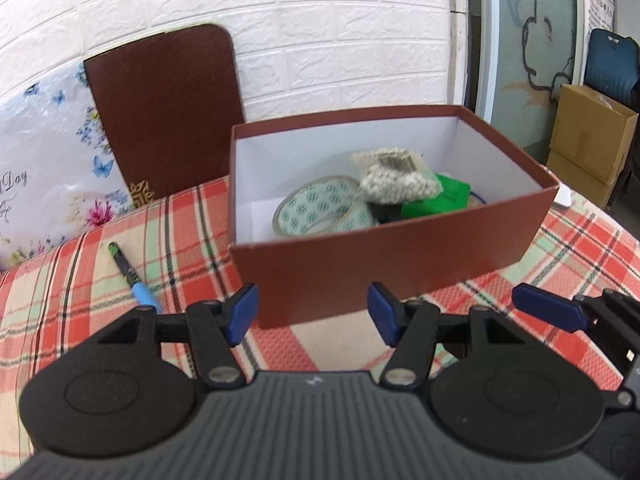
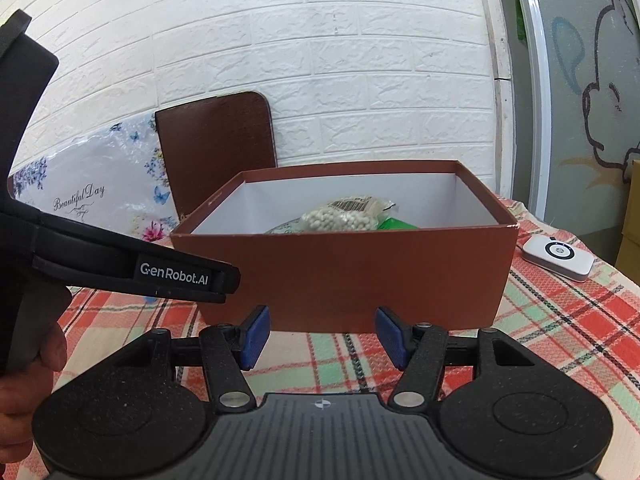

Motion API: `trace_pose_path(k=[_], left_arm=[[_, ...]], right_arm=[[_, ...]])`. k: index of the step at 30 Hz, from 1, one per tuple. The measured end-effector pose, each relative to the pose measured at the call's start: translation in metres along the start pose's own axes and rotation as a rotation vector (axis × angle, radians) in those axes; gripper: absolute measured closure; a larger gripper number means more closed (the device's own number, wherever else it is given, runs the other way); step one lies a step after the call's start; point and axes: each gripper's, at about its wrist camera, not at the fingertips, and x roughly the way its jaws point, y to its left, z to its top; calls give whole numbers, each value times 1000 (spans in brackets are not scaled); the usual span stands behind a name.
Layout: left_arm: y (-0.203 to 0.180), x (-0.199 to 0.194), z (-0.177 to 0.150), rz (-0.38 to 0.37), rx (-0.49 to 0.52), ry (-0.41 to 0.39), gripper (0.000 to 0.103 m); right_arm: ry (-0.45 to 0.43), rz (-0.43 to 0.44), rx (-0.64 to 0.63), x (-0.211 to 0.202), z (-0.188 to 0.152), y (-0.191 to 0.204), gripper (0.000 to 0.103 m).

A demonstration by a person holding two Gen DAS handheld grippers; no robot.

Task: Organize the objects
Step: 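Move the left gripper back over the table toward the blue-capped marker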

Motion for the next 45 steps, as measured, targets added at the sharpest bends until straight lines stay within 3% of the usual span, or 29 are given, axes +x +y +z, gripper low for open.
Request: trace_pose_path(k=[9, 14, 20, 21, 25, 35, 45], left_arm=[[5, -10, -12, 18, -14, 16, 40], [4, -25, -10, 20, -20, -19, 31], [4, -48, -12, 4, -30, -57, 30], [4, -52, -14, 2, -33, -60, 30], [8, -67, -24, 10, -48, -74, 15], [23, -88, -54, 63, -77, -87, 0], [36, -92, -64, 96, -102, -88, 0]], right_arm=[[-21, 8, -2, -17, 0, 8, 43], [-65, -11, 13, -35, 5, 7, 40], [-123, -37, 6, -61, 4, 13, 37], [-127, -41, 14, -65, 3, 14, 33], [-120, -35, 57, -76, -6, 16, 32], [-90, -33, 131, -86, -18, 24, 29], [-110, -38, 127, -95, -21, 33, 25]])
